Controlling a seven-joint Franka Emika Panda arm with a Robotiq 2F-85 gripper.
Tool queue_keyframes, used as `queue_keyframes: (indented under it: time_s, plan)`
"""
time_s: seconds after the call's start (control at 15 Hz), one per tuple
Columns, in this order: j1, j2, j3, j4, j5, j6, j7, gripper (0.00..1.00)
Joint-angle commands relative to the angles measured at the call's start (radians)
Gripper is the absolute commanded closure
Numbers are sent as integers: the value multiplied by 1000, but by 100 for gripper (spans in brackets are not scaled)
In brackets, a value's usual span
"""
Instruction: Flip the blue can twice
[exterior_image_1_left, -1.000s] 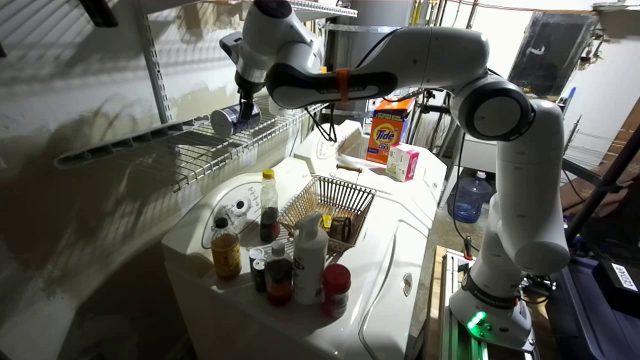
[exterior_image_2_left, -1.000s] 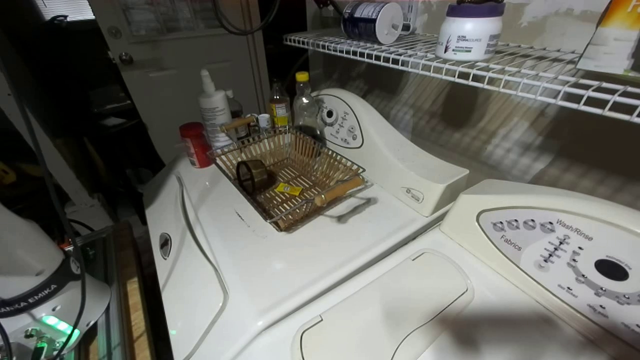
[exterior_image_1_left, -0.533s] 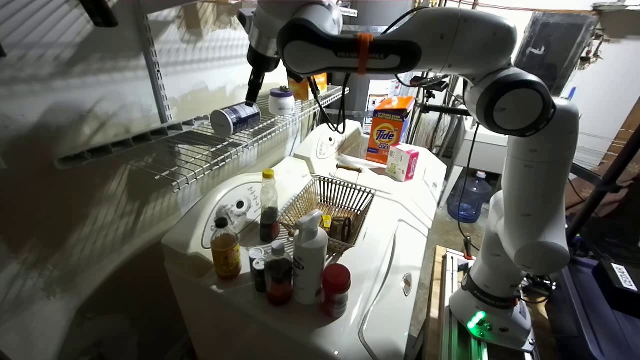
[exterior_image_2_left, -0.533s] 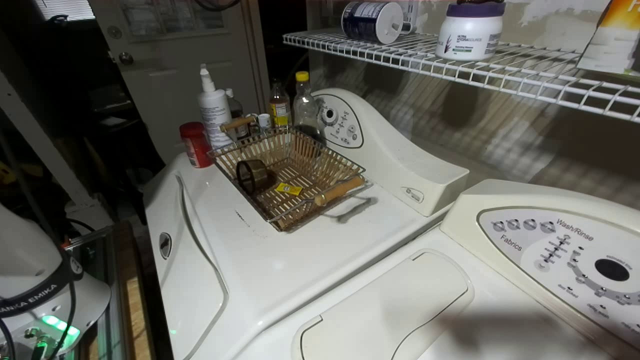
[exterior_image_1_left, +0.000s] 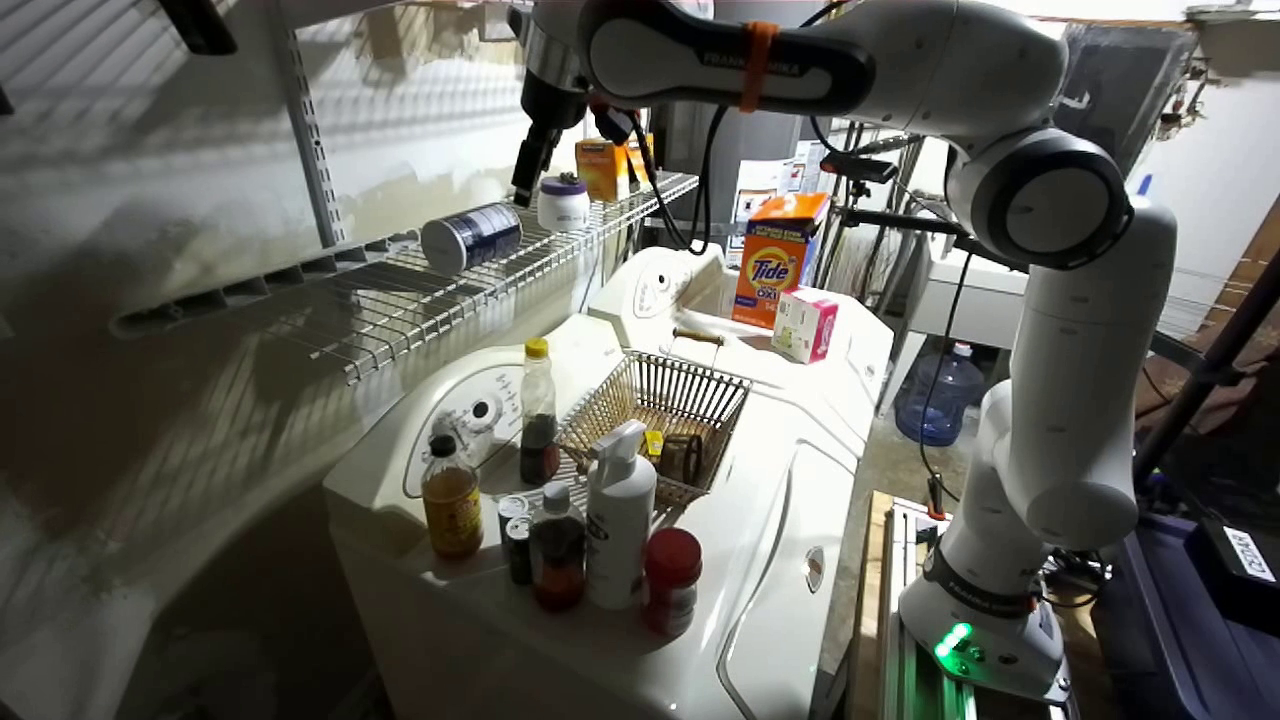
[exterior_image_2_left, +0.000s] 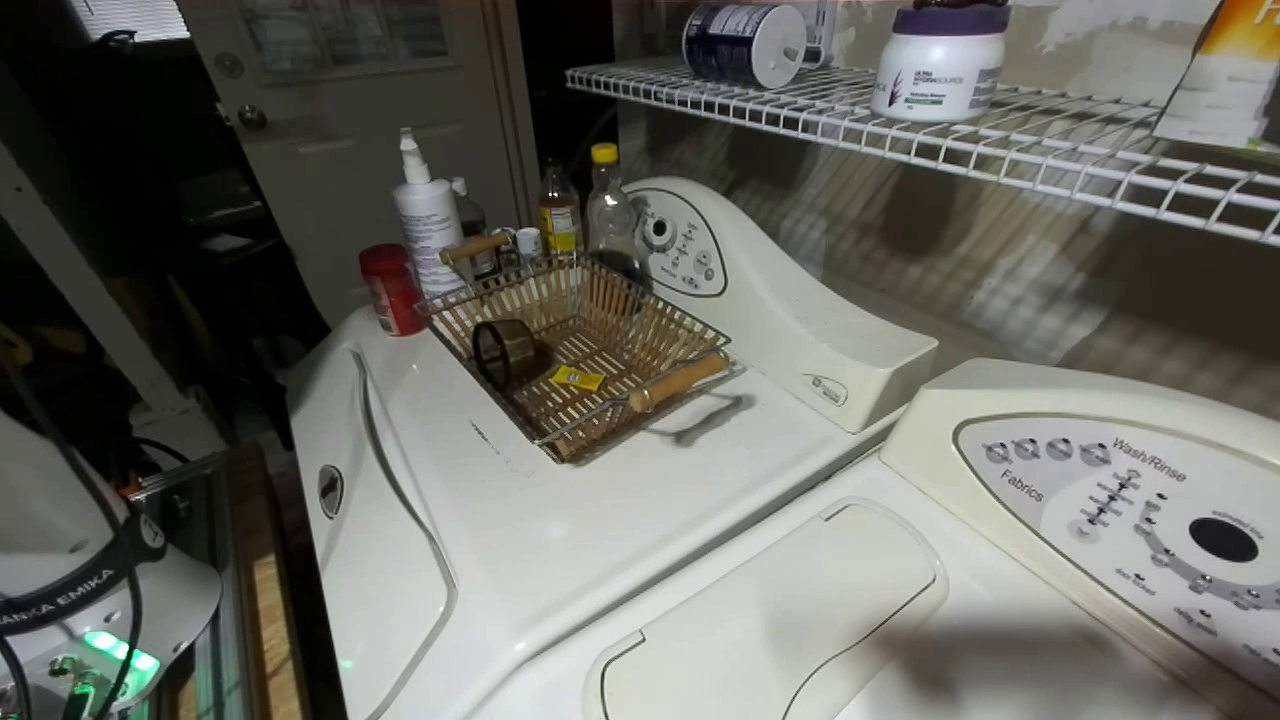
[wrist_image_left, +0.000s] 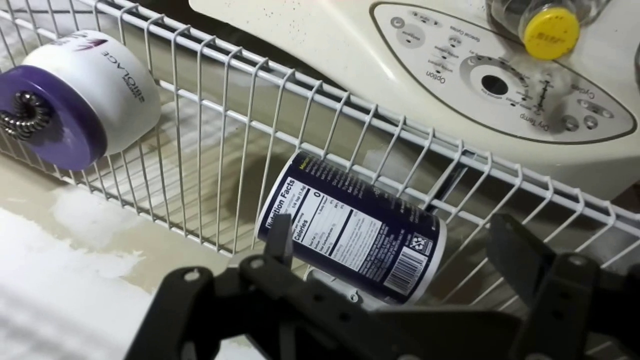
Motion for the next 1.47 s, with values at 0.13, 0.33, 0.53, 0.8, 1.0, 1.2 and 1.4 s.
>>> queue_keyframes:
  time_s: [0.13,0.33,0.53,0.8,1.0,1.2,1.4]
  plan:
    - [-5,39,-5,50,54,16,132,0]
    - [-4,83,-7,103,89,2,261,0]
    - [-5,124,-12,151,115,-10,394,0]
    - [-34,175,-26,225,175,-35,529,0]
    - [-56,199,-40,257,203,-35,640,0]
    - [-72,223,-49,278,234,-30,762,0]
    - [-82,242,-52,287,257,-28,893,0]
